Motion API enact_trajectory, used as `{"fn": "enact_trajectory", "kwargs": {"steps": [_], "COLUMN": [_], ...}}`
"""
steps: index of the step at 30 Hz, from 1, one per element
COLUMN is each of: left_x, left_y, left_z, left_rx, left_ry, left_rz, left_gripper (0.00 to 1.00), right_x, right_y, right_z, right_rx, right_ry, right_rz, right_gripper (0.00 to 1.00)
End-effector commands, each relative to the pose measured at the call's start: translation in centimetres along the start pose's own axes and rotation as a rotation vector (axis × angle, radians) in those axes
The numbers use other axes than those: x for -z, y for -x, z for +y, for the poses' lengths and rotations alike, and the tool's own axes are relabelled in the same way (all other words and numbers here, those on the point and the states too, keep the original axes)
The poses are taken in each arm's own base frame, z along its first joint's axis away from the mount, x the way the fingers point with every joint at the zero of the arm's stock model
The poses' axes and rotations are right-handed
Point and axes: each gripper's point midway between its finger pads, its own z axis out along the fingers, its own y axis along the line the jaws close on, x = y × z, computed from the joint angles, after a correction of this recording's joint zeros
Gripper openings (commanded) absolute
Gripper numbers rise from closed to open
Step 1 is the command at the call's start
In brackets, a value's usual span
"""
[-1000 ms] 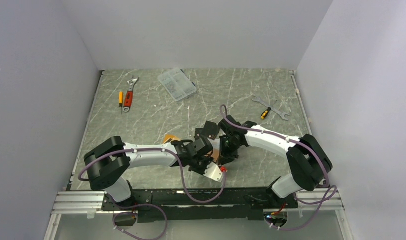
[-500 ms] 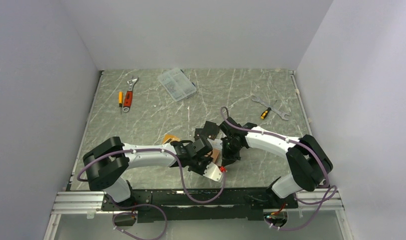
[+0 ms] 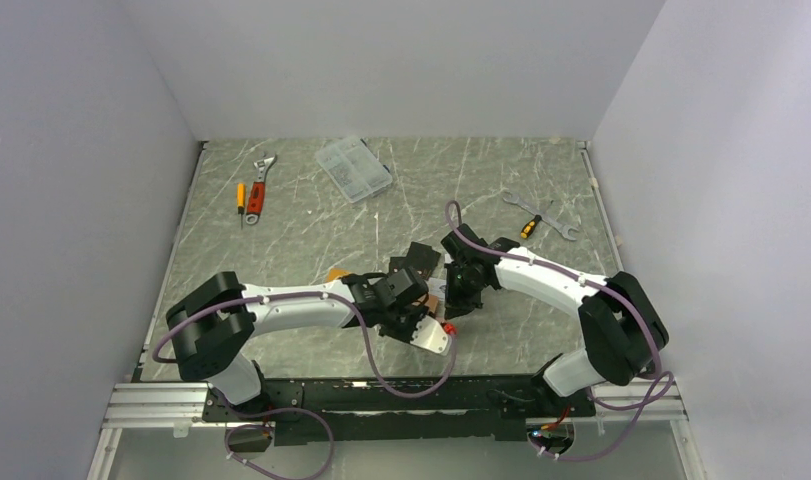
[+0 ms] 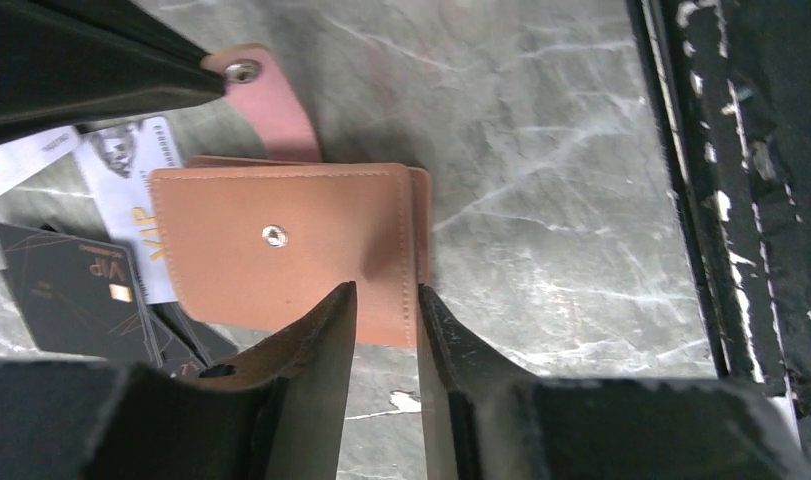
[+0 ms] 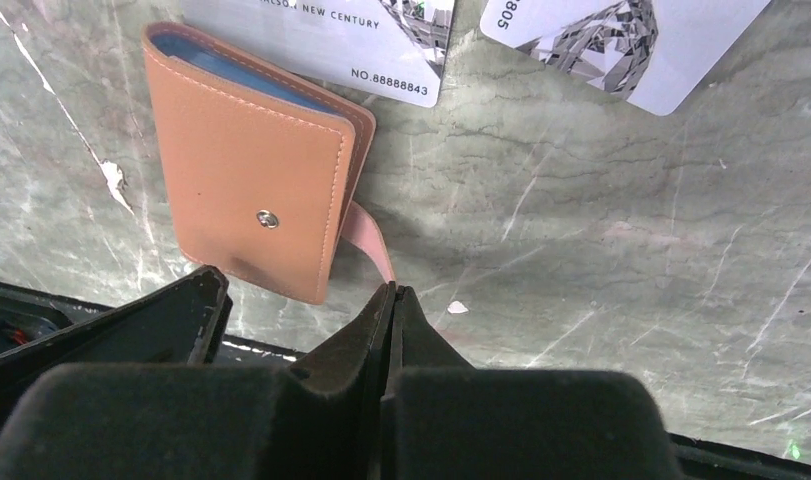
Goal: Put the credit cards into the card holder
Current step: Close the card holder at the center of the board.
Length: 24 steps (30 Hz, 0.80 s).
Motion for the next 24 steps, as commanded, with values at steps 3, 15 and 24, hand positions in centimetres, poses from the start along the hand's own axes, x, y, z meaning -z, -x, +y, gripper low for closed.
{"fn": "enact_trajectory", "kwargs": {"steps": [3, 15, 24], "left_x": [1.2, -1.5, -2.4], "left_y": [2.1, 1.1, -0.2], "left_z": [3.8, -0.5, 0.4], "left_rx": [0.061, -0.012, -0.083], "left_ry": [0.133, -0.009, 0.077], "left_rz": [-0.054, -0.035, 0.002], "left_gripper": [0.40, 0.48, 0.41], "right_x": [0.4, 0.3, 0.4], "right_y": [1.0, 1.1, 1.9], "right_z": [0.1, -0.3, -0.8], "right_rx": [0.026, 0.029, 0.017], "right_ry": [-0.010, -0.026, -0.029], "right_rz": [-0.023, -0.029, -0.042], "right_gripper": [0.00, 0.00, 0.00]}}
